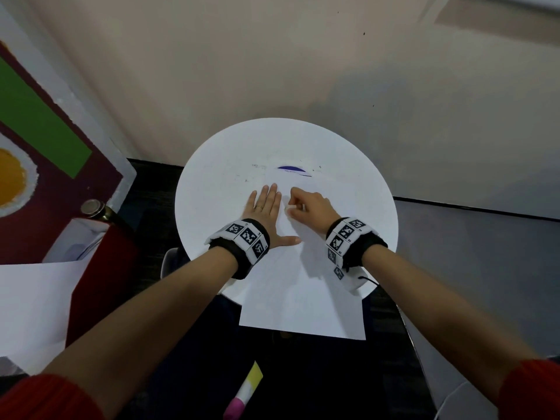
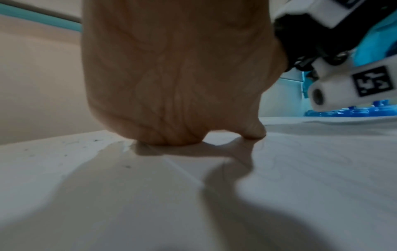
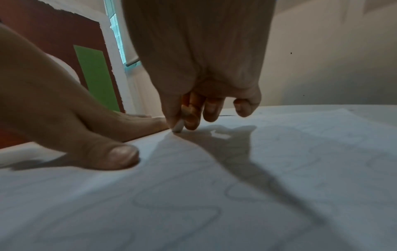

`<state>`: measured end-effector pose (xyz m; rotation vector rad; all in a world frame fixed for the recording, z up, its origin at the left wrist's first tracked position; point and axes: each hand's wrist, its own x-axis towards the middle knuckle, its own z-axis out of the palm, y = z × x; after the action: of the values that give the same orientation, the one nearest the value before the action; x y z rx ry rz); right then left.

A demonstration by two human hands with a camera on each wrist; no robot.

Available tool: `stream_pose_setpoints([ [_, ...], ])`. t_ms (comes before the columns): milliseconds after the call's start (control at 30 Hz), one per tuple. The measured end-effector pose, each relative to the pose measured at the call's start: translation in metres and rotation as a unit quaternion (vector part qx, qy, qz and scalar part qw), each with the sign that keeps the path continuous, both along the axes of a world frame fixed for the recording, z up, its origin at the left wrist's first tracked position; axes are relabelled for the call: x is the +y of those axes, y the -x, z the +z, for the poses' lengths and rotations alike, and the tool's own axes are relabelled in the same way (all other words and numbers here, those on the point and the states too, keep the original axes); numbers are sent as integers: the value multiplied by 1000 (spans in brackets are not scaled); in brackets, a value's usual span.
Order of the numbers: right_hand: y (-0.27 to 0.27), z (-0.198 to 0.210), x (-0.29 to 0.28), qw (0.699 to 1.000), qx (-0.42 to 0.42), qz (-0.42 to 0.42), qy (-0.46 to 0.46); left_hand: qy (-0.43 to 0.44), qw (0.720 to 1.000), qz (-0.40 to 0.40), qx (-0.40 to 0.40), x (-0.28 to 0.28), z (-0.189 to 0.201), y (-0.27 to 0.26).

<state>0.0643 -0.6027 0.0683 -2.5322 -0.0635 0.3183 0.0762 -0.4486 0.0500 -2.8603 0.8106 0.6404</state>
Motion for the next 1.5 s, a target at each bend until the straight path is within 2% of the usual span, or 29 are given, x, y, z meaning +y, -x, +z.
stream_pose_setpoints([
  [100,7,2,-4,999,33,34,8,2,1000,-2,-2,1,0,0],
  [233,-3,4,-7,999,-18,-30,8,-1,1000,0,8,0,0,0],
  [400,15,0,-15,999,34,21,-10,20,1000,7,15,1,-3,0],
  [533,4,2,-14,999,-10,-31,-1,21,1000,0,21,2,-1,-1],
  [700,19,-3,-16,999,27,35,-1,29,999,1,16,3,-4,-1],
  [833,8,1,-11,1000,-10,3,13,21,1000,-3,14,2,-3,0],
  [1000,13,-2,-9,998,27,55,20,24,1000,-1,1,2,-2,1],
  [1133,7,1,-3,999,-15,33,37,23,1000,0,3,2,-2,1],
  [1267,21,-3,-5,996,27,77,37,30,1000,3,-2,3,-4,1],
  [1400,11,-1,-3,998,-19,37,37,30,1000,1,-3,3,-3,3],
  [1500,21,-9,-2,999,1,44,6,28,1000,-4,1,4,-3,2],
])
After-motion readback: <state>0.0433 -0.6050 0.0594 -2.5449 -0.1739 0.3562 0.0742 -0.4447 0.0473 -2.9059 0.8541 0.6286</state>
